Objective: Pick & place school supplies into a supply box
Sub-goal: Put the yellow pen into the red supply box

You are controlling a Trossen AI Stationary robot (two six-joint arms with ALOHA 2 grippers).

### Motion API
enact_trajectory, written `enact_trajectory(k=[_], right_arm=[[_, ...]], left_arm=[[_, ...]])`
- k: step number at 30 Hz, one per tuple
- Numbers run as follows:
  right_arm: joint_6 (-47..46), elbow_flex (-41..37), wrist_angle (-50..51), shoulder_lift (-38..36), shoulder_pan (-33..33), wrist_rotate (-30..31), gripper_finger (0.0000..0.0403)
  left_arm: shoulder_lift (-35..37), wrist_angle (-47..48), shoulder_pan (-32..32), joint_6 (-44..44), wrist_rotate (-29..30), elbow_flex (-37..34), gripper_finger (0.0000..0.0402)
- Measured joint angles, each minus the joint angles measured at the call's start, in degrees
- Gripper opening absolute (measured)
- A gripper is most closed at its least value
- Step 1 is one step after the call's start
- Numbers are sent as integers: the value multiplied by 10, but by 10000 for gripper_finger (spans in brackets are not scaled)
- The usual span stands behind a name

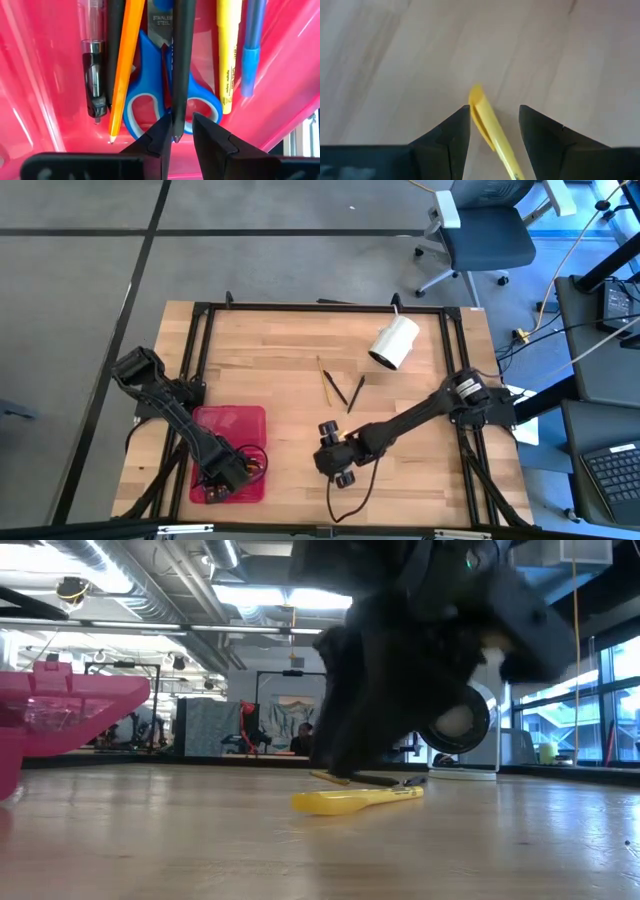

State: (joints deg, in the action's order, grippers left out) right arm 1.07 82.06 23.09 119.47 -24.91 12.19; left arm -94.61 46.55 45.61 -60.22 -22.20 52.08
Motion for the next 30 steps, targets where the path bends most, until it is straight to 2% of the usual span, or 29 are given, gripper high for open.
enact_trajectory(k=[3, 9, 15, 21, 24, 30], right_arm=[[9, 0, 1, 12, 4, -5, 173], [-18, 0, 10, 21, 24, -75, 173], [-24, 1, 11, 28, 43, -111, 170], [-21, 2, 12, 28, 47, -116, 133], [-21, 2, 13, 29, 47, -116, 103], [-33, 1, 14, 28, 46, -114, 55]], left_arm=[[0, 1, 3, 9, 0, 5, 70], [0, 1, 3, 11, -4, 23, 74], [0, 2, 3, 30, 0, 48, 74], [0, 2, 3, 36, 16, 65, 75], [0, 0, 3, 62, 61, 70, 75], [0, -40, 3, 125, 226, 72, 75]])
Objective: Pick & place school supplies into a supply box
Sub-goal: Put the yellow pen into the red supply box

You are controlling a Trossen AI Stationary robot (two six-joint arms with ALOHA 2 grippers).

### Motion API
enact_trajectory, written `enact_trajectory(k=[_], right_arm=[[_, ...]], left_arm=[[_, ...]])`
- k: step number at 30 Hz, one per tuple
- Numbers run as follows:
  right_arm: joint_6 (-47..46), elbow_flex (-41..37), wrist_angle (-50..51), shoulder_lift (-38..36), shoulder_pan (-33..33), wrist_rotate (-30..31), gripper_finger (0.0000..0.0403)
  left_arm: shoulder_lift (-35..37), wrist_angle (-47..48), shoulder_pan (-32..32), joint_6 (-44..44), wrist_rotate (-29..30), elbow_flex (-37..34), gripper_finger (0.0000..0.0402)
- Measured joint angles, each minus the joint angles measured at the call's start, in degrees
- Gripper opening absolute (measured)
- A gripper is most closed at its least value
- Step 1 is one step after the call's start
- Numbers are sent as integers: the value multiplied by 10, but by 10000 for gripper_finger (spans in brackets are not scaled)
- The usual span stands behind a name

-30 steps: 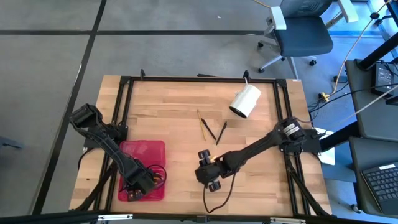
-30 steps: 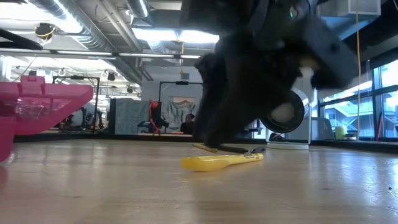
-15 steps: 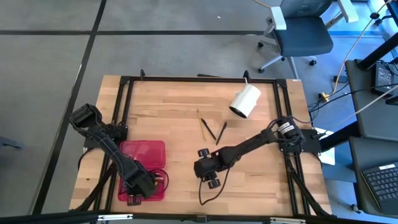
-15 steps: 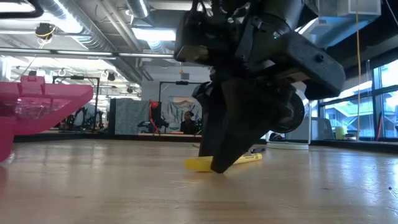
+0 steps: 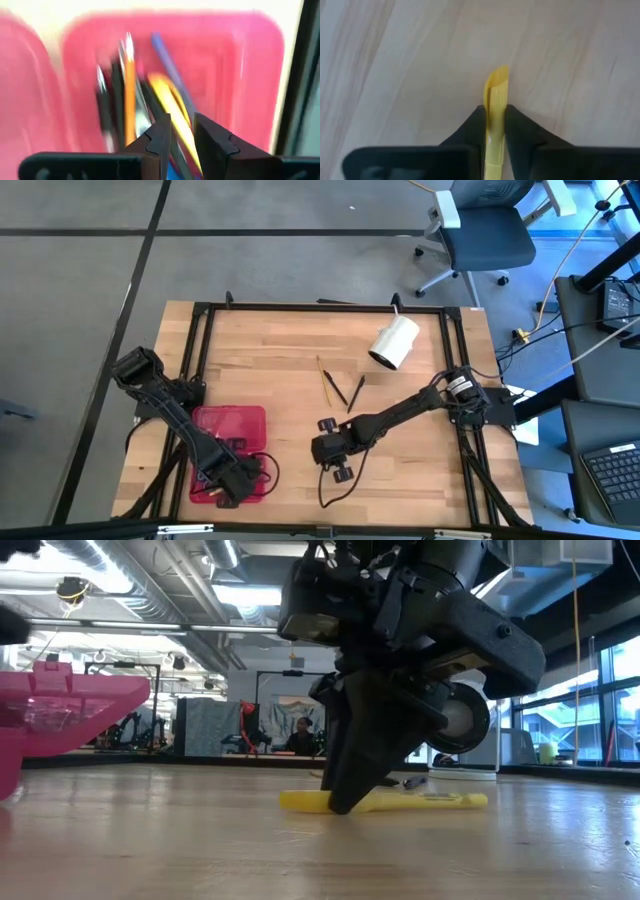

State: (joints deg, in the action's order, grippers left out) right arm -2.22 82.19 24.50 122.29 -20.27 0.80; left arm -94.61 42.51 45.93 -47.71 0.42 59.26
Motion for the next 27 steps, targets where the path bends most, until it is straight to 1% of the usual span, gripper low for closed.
enact_trajectory(k=[5, 7, 10, 14, 16, 22, 24, 27], right_arm=[[-27, 5, 7, -4, -7, 4, 59], [-35, 12, 14, -6, -11, 6, 64], [-35, 26, 17, -12, -23, 21, 63], [-40, 47, 42, -22, -38, 53, 61], [-50, 54, 51, -32, -47, 77, 64], [-50, 56, 33, -91, -85, 145, 66], [-46, 56, 28, -110, -101, 175, 65], [-18, 56, -16, -130, -124, 227, 66]], left_arm=[[1, -43, -4, 61, 77, 0, 75], [3, -53, -4, 78, 123, 0, 75], [11, -55, -4, 98, 202, 0, 75], [24, -85, -4, 149, 270, 0, 75], [32, -117, -4, 194, 289, 0, 75], [37, -245, -3, 341, 305, -7, 75], [37, -304, -9, 379, 304, -24, 75], [37, -417, -26, 432, 299, -66, 75]])
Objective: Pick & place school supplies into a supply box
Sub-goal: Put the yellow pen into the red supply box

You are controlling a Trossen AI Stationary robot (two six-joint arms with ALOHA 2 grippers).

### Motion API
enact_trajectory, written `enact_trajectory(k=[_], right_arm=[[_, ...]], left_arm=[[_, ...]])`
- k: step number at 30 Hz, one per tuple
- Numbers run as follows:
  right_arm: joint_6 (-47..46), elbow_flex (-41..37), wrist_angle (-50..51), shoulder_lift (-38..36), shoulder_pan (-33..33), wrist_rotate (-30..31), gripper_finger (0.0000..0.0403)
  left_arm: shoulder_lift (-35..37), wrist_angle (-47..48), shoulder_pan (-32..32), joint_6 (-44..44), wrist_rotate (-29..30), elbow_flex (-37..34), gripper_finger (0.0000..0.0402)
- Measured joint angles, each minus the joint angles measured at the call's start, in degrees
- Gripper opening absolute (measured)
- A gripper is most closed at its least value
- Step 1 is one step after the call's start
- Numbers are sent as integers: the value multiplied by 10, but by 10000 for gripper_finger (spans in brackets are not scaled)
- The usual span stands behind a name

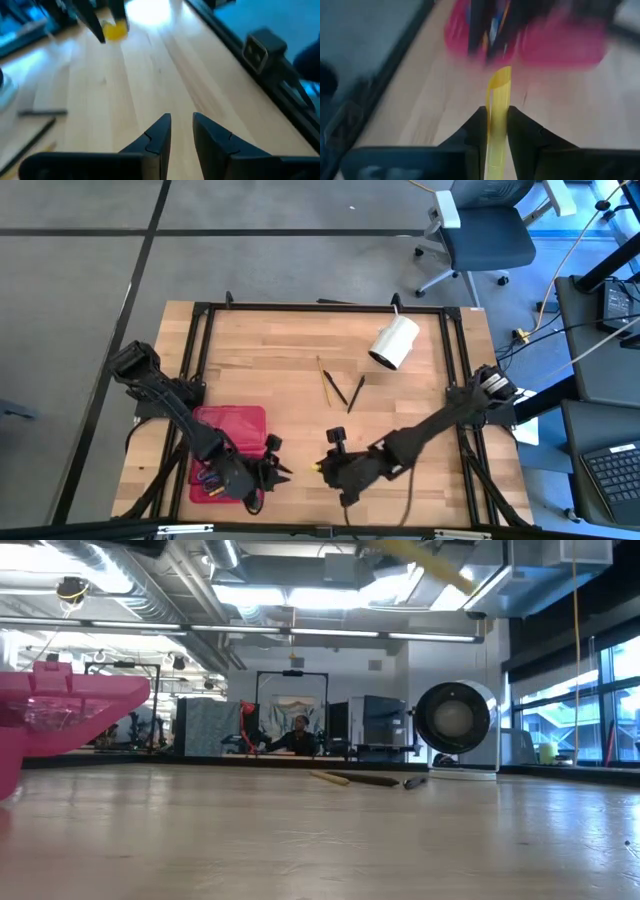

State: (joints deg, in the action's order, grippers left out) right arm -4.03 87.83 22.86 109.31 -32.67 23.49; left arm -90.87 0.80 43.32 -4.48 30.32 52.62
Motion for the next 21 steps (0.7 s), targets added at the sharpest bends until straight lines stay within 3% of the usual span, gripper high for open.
enact_trajectory(k=[5, 10, 15, 21], right_arm=[[110, 0, -181, -3, -30, 69, 68], [212, 0, -318, -1, -41, 69, 69], [257, 0, -404, 0, -40, 22, 69], [272, 0, -448, 0, -24, -46, 70]], left_arm=[[-1, -255, -46, 87, -43, -91, 75], [-1, -451, -92, 132, -153, -152, 75], [-1, -512, -116, 158, -208, -162, 75], [-1, -554, -123, 216, -215, -162, 75]])
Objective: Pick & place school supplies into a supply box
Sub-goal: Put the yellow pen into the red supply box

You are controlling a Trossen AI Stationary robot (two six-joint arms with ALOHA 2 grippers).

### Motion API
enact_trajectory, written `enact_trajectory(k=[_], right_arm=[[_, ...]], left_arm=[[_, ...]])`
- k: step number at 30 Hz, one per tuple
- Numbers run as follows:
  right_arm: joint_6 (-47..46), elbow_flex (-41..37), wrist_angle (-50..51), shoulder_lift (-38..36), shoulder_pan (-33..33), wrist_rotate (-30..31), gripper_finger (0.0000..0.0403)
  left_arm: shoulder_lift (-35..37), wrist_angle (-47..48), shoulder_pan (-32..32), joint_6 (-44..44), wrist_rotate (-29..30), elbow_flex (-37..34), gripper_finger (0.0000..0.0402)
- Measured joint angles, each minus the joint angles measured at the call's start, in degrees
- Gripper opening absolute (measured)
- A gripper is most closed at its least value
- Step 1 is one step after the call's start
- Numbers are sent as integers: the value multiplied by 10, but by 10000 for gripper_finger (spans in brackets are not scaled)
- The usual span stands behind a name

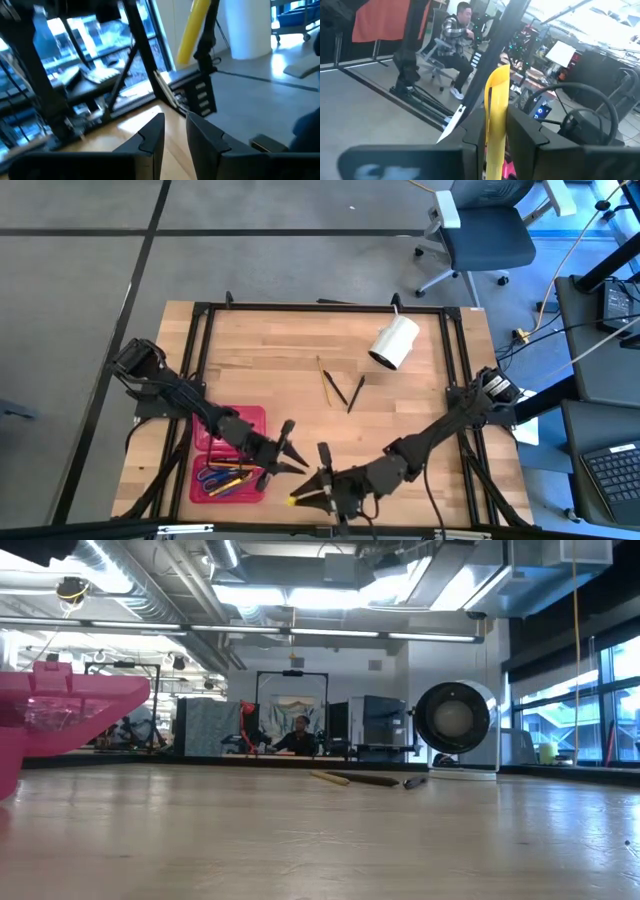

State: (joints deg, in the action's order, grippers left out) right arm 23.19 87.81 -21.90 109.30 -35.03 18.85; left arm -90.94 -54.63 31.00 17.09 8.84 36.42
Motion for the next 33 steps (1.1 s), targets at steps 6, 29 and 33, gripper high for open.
enact_trajectory(k=[6, 29, 33], right_arm=[[1, 0, -10, 4, 22, -10, 70], [-5, 0, 10, 14, 45, -56, 70], [-5, 0, 15, 14, 45, -56, 70]], left_arm=[[0, -27, 0, 46, 0, 0, 75], [0, -109, 9, 76, -95, 0, 74], [0, -108, 9, 77, -86, 0, 56]])
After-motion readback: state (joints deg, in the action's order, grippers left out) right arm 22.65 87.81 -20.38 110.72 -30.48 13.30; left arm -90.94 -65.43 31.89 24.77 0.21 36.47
